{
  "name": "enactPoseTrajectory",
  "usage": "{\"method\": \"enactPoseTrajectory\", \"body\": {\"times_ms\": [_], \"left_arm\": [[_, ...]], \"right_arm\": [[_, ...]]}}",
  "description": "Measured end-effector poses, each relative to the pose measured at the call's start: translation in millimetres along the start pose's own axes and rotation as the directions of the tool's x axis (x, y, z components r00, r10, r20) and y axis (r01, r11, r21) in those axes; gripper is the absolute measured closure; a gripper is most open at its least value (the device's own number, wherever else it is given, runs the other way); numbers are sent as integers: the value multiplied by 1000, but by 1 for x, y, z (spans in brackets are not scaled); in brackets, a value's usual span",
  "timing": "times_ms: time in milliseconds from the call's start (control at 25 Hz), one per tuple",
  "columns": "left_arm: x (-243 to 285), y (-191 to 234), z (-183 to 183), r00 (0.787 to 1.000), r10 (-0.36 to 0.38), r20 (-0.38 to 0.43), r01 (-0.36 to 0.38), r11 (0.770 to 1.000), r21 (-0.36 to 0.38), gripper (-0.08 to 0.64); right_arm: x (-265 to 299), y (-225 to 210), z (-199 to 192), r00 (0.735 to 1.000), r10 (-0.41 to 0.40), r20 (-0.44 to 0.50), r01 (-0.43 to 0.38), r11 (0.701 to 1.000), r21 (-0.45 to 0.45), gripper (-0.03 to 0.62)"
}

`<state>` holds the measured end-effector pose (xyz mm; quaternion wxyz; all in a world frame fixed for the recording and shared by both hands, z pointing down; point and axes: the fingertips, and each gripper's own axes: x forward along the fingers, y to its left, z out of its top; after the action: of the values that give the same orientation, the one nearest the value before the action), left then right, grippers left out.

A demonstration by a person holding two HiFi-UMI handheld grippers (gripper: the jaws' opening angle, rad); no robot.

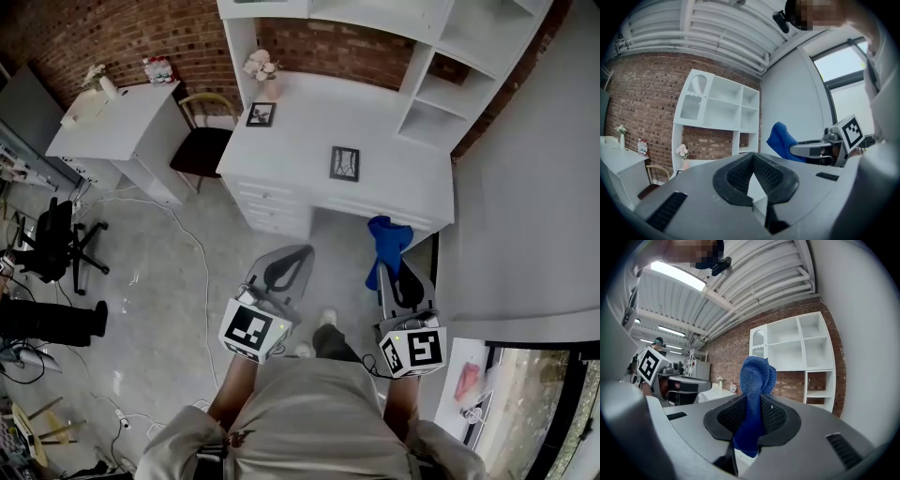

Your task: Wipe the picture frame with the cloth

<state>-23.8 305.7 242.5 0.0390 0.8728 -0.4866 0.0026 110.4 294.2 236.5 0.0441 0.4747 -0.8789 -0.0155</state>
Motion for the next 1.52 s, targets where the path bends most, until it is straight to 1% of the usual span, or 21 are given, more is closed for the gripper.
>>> {"method": "enactPoseTrajectory", "body": {"times_ms": [400, 840, 1160, 1360, 1520], "left_arm": [[66, 18, 11, 999, 46, -11, -46, 999, 15, 560], [127, 29, 17, 996, 90, -8, -90, 996, 17, 559], [153, 42, 15, 994, 111, -8, -111, 994, 11, 559], [165, 54, 9, 993, 113, -18, -113, 994, 11, 559], [178, 64, 12, 995, 98, -12, -98, 995, 12, 559]], "right_arm": [[49, -55, 2, 999, 48, 5, -48, 999, 17, 515], [91, -104, 2, 994, 106, 19, -107, 994, 32, 515], [119, -118, -2, 990, 139, 15, -140, 990, 35, 515], [135, -126, -5, 990, 137, 8, -138, 990, 38, 515], [150, -130, -7, 992, 129, 6, -129, 991, 41, 515]]}}
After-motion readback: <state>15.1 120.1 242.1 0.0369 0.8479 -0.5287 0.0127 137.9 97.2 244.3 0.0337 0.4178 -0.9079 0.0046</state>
